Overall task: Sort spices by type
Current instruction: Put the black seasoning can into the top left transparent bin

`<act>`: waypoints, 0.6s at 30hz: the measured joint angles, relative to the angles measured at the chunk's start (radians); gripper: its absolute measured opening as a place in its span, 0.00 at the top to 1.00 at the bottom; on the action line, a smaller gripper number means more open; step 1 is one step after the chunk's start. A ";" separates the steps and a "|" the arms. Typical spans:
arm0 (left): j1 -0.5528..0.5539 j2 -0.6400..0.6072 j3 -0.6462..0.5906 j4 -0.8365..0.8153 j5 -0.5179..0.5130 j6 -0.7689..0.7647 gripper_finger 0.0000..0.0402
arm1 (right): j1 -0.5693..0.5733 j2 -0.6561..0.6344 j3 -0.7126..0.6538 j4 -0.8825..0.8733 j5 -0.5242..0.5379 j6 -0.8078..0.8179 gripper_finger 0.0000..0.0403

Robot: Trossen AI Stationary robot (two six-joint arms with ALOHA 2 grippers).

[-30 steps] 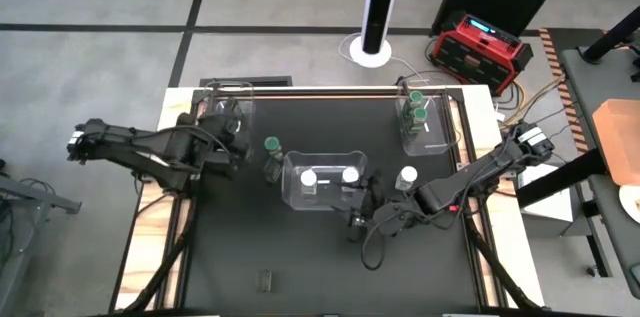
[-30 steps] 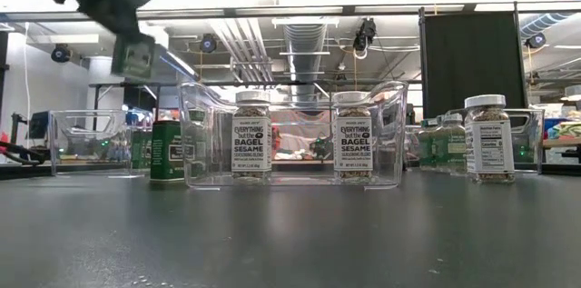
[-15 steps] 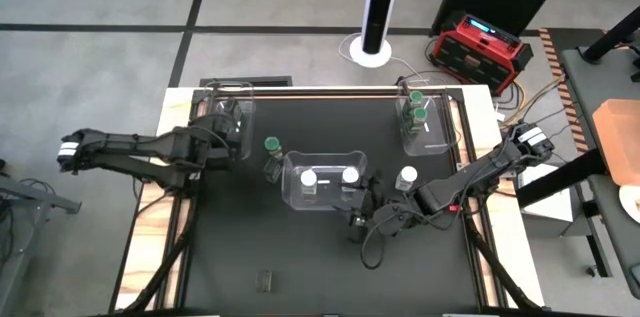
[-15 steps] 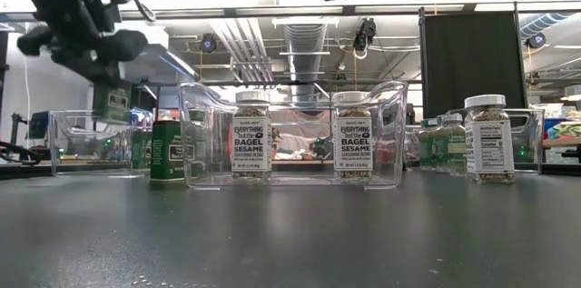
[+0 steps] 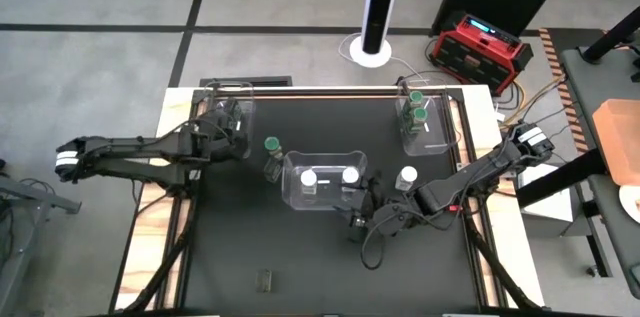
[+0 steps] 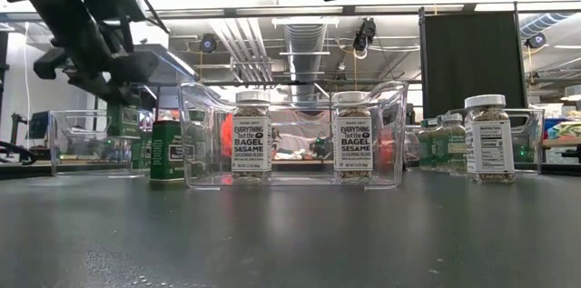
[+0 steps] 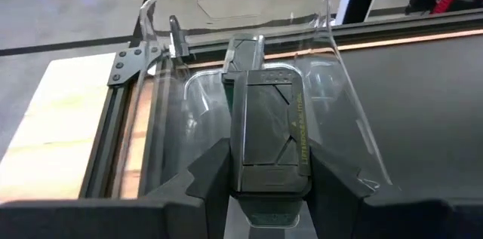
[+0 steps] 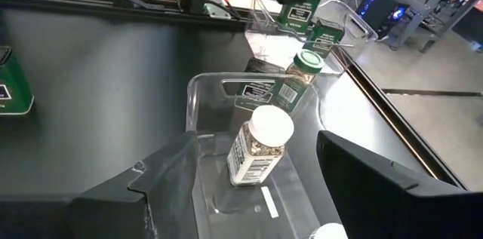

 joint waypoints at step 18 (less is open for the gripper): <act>0.064 0.053 -0.053 0.043 0.048 0.046 0.69 | 0.000 0.000 -0.006 0.000 0.000 0.015 0.32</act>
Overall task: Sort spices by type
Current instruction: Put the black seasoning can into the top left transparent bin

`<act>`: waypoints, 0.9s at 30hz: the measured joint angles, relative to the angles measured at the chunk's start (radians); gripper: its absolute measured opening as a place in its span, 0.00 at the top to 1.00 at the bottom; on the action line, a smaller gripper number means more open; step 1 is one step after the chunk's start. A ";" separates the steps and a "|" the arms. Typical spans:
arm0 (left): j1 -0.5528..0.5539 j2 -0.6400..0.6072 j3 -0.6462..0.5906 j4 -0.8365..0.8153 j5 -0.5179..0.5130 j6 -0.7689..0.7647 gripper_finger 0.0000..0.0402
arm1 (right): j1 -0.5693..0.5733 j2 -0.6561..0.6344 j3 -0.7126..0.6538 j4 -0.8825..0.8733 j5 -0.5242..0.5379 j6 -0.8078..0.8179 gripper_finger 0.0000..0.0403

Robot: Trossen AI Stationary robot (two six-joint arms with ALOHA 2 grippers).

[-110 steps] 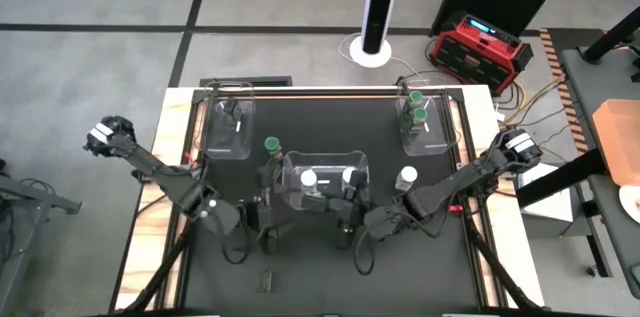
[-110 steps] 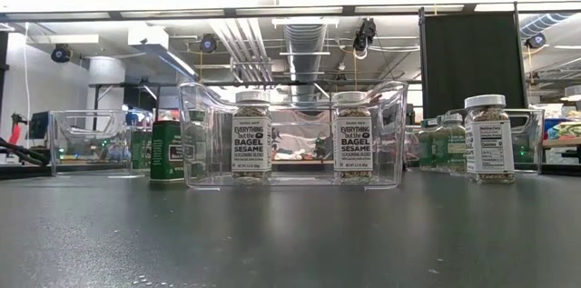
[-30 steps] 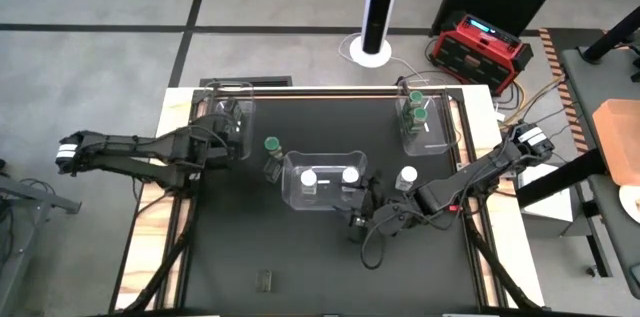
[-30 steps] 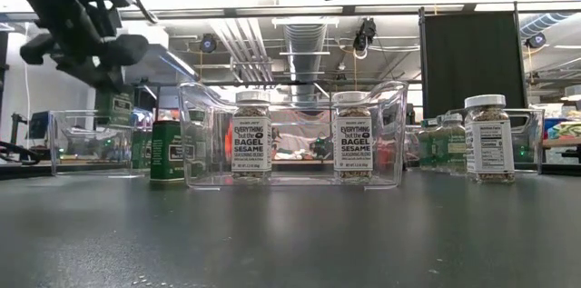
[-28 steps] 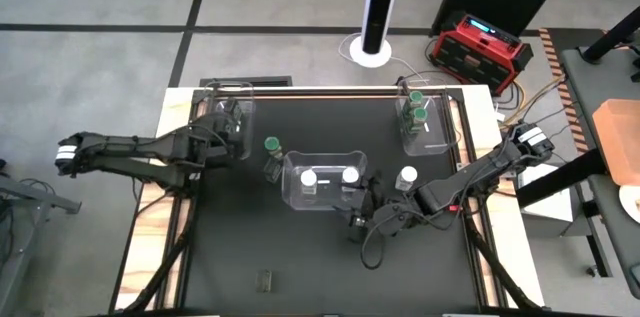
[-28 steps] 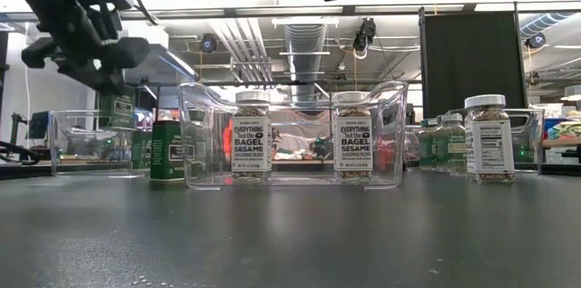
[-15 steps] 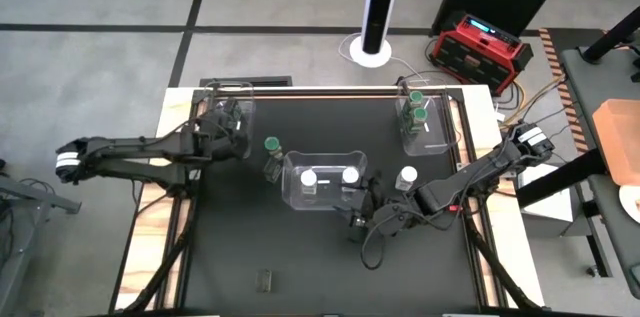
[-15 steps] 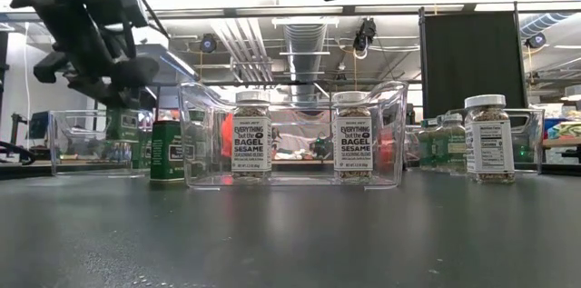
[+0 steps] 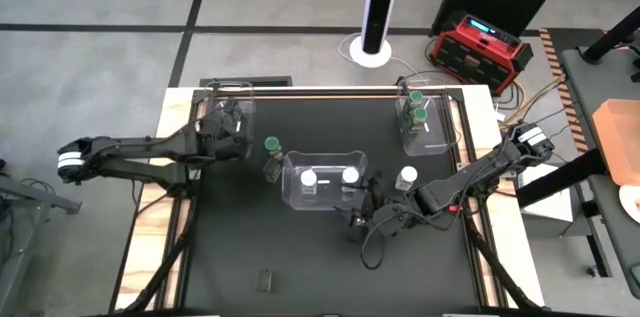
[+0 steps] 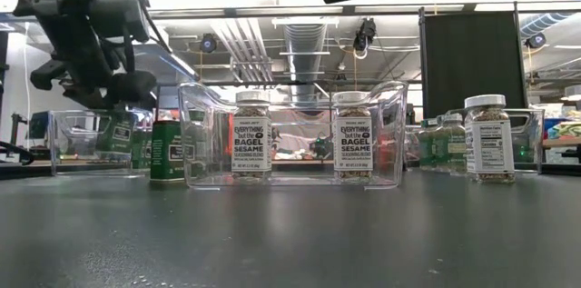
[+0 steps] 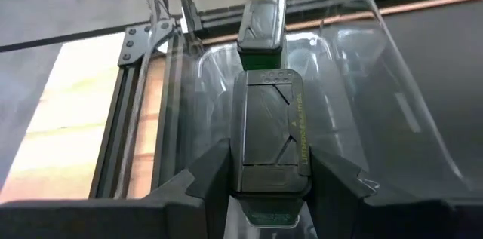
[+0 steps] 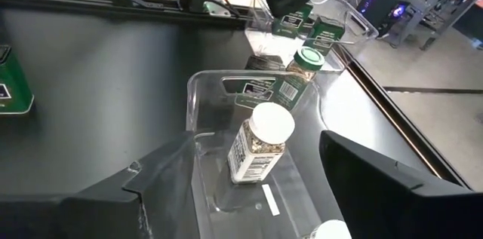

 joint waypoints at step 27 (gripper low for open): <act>0.017 0.072 0.040 0.027 0.081 0.063 0.69 | 0.000 0.000 -0.001 0.000 0.000 0.005 0.31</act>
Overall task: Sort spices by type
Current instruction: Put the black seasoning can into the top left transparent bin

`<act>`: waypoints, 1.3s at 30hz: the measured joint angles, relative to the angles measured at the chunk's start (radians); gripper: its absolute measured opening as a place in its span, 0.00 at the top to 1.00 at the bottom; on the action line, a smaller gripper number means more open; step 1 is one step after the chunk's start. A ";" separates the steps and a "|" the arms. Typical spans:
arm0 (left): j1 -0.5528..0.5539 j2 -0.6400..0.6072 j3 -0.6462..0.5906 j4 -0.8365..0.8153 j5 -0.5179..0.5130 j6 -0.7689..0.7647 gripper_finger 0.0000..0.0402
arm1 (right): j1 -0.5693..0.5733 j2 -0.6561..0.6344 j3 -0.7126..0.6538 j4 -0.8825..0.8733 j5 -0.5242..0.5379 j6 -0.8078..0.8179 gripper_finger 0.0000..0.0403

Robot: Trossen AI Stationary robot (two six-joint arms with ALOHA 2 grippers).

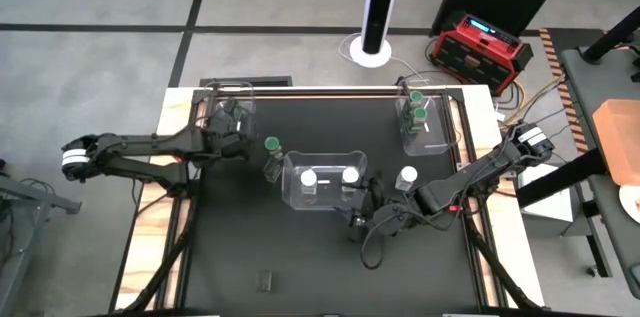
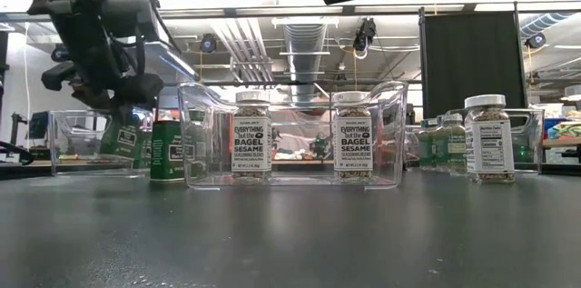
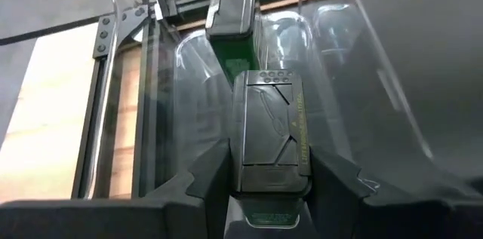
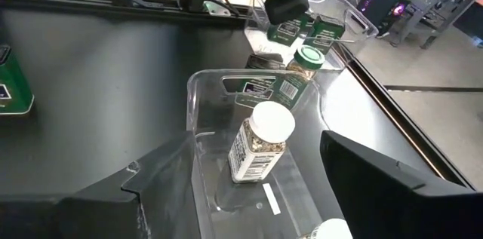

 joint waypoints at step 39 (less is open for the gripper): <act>0.010 0.013 -0.014 0.015 -0.066 -0.002 0.66 | 0.000 0.000 -0.005 0.000 0.000 0.008 0.27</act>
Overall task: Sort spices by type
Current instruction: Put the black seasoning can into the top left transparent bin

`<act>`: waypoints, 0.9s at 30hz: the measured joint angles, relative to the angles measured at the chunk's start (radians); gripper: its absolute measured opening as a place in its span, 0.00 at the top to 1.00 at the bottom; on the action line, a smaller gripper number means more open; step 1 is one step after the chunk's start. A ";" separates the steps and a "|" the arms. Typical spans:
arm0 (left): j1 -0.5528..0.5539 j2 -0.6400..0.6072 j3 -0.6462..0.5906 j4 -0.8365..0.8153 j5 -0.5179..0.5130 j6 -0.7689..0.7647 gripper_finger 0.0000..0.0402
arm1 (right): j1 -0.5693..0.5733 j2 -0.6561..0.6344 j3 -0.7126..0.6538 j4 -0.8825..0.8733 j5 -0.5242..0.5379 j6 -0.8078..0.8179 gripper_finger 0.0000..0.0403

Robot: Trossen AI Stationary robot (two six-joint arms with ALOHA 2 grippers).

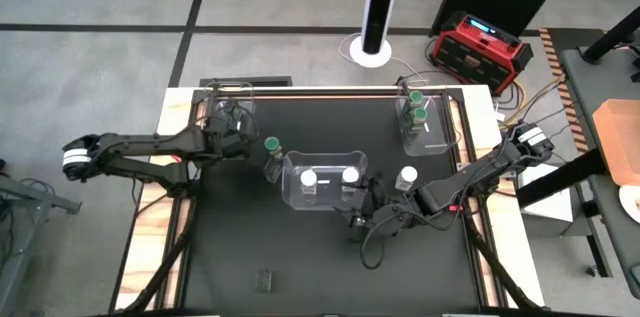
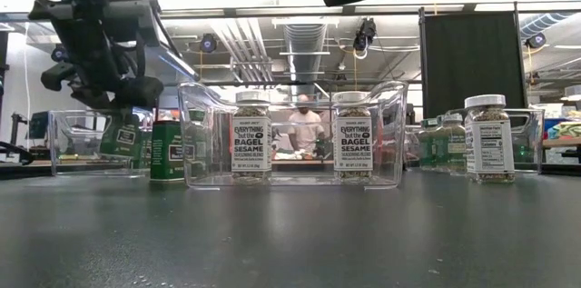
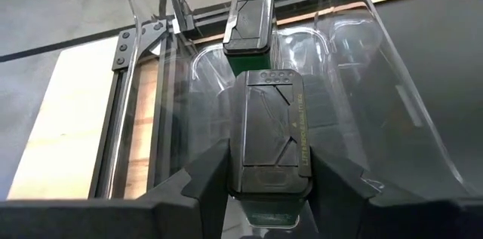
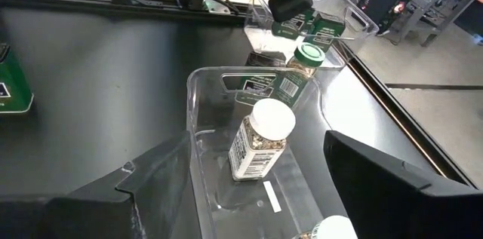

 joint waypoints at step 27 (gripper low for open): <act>0.000 0.049 0.000 0.024 -0.027 -0.011 0.59 | 0.000 0.000 0.000 0.000 0.000 0.006 0.20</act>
